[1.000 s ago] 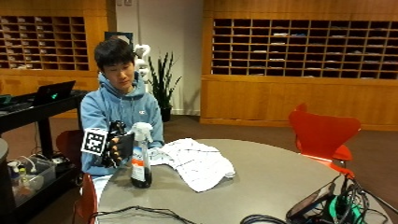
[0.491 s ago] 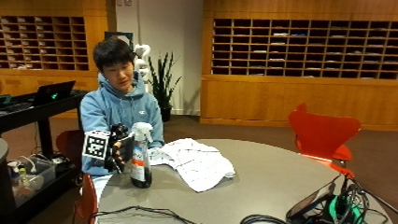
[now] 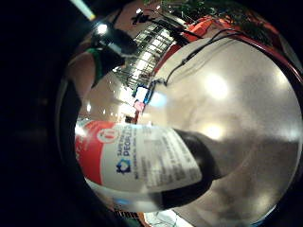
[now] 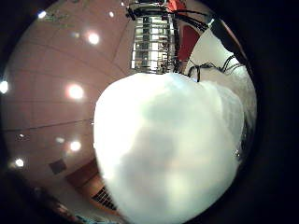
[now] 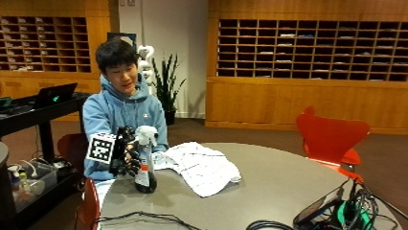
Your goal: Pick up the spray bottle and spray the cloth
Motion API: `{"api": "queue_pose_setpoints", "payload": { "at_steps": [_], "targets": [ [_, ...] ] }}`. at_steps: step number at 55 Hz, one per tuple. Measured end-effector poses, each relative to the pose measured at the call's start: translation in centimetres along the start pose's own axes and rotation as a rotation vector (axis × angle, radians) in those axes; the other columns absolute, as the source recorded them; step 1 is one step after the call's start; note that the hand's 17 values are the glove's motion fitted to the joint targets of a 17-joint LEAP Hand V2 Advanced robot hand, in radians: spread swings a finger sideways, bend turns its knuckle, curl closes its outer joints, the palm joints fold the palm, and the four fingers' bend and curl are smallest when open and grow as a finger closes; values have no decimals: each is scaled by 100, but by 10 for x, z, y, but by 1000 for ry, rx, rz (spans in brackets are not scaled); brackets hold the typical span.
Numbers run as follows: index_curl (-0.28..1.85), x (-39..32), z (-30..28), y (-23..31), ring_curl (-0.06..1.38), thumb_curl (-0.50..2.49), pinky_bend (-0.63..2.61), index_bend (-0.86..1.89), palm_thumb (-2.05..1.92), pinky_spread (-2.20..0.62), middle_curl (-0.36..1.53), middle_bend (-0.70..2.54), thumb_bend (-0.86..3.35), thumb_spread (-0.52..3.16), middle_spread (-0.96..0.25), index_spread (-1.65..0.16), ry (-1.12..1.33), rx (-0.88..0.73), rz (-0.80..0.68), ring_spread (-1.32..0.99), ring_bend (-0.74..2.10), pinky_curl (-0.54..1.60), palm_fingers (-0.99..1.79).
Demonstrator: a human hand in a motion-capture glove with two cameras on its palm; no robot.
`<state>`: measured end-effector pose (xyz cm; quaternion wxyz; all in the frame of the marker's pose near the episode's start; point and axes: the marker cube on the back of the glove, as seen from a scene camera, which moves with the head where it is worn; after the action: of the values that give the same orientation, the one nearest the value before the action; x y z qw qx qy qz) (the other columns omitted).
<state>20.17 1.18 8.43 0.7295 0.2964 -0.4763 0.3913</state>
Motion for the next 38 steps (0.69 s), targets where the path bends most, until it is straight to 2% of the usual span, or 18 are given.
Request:
{"api": "queue_pose_setpoints", "payload": {
  "at_steps": [8, 25, 28, 38],
  "targets": [
    [29, 0, 5, -5, 32, 38, 35, 21, 69, 22, 38, 30, -2, 99, -3, -18, 14, -29, 13, 2, 53, 29, 72],
    [37, 1, 11, -18, 33, 37, 15, 23, 71, 12, 39, 25, -2, 98, -9, -22, -4, -117, 21, -10, 46, 27, 112],
    [39, 0, 13, -22, 35, 39, 17, 24, 75, 5, 42, 35, -1, 98, -12, -21, -7, -125, 20, -13, 48, 28, 131],
    [43, -1, 15, -27, 38, 49, 27, 22, 85, -8, 46, 43, -2, 77, -14, -20, 9, -126, 29, -16, 53, 33, 136]
  ]
}}
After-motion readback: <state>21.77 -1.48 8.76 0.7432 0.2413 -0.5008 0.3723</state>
